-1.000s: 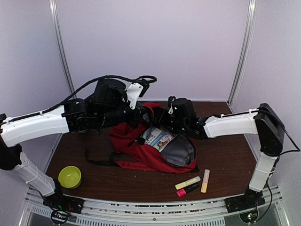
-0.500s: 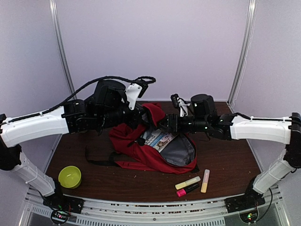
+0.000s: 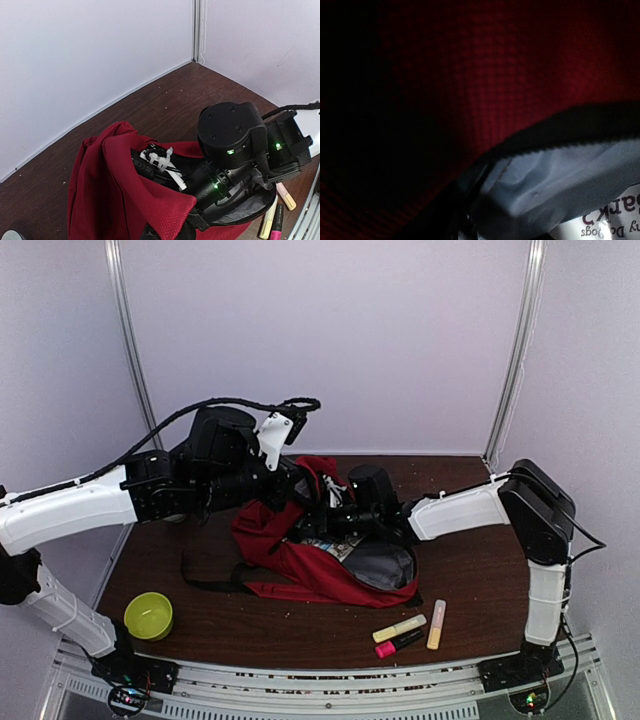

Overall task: Pack the student bag
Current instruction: Place the pencil case in the largest pocket of the bag, then place the largest pocket of the bag in the student bag.

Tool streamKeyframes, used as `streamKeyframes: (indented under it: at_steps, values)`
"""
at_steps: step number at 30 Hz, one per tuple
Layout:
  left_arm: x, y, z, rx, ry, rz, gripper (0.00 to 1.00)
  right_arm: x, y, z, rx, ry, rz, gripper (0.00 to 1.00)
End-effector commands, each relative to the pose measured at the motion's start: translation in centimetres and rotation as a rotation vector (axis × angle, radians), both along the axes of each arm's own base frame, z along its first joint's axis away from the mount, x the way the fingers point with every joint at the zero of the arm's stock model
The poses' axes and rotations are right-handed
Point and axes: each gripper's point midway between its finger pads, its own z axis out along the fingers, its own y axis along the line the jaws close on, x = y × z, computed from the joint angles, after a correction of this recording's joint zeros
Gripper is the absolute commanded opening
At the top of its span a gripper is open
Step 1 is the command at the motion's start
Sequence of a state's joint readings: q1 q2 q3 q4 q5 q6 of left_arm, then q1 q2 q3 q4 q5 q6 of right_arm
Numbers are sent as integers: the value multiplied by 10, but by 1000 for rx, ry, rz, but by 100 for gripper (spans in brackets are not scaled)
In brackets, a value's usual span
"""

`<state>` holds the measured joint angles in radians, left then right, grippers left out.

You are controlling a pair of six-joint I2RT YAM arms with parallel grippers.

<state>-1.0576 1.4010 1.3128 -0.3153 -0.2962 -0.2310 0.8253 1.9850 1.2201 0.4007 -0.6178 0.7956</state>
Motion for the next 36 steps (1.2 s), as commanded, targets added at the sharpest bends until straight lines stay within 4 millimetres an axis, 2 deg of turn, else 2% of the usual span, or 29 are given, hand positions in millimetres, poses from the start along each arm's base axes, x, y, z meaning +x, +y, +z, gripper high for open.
streamKeyframes:
  at_steps: [1, 3, 6, 9, 13, 16, 18, 22, 24, 26, 28, 30, 33, 34, 36]
  values:
    - [-11, -8, 57, -169, -67, -71, 0, 35, -3, -23, -82, 18, -171, 39]
    - [-13, -9, 61, -176, -71, -83, 0, 50, -11, -36, -148, 22, -244, 38]
    - [-16, -8, 68, -189, -81, -90, 0, 66, -18, -40, -183, 14, -307, 37]
    - [-16, -5, 70, -200, -88, -83, 0, 72, -17, -38, -200, -5, -314, 37]
    - [-8, 2, 58, -171, -83, -23, 0, 53, -6, -16, -130, -37, -191, 39]
    - [-5, 3, 47, -141, -69, -3, 0, 22, -17, 20, -73, -143, -86, 41]
    - [-4, 3, 42, -130, -66, 4, 0, -1, -33, 43, -63, -219, -36, 43]
    - [1, 0, 34, -104, -70, 13, 0, -43, -71, 71, -118, -304, 49, 48]
    - [3, -3, 28, -86, -63, 15, 0, -53, -89, 68, -187, -304, 63, 49]
    - [5, -7, 21, -68, -52, 12, 0, -53, -112, 61, -278, -291, 22, 51]
    - [7, -13, 15, -45, -43, 6, 0, -40, -142, 49, -394, -271, -83, 52]
    - [7, -29, 3, 9, -20, -27, 0, -26, -172, 37, -468, -224, -190, 53]
    - [-10, -71, -4, 64, -12, -185, 0, -6, -210, 22, -474, -146, -325, 54]
    - [-21, -87, -5, 82, -15, -264, 11, 0, -222, 18, -469, -122, -367, 54]
    - [-45, -113, -1, 113, -24, -419, 50, 9, -246, 6, -486, -81, -437, 56]
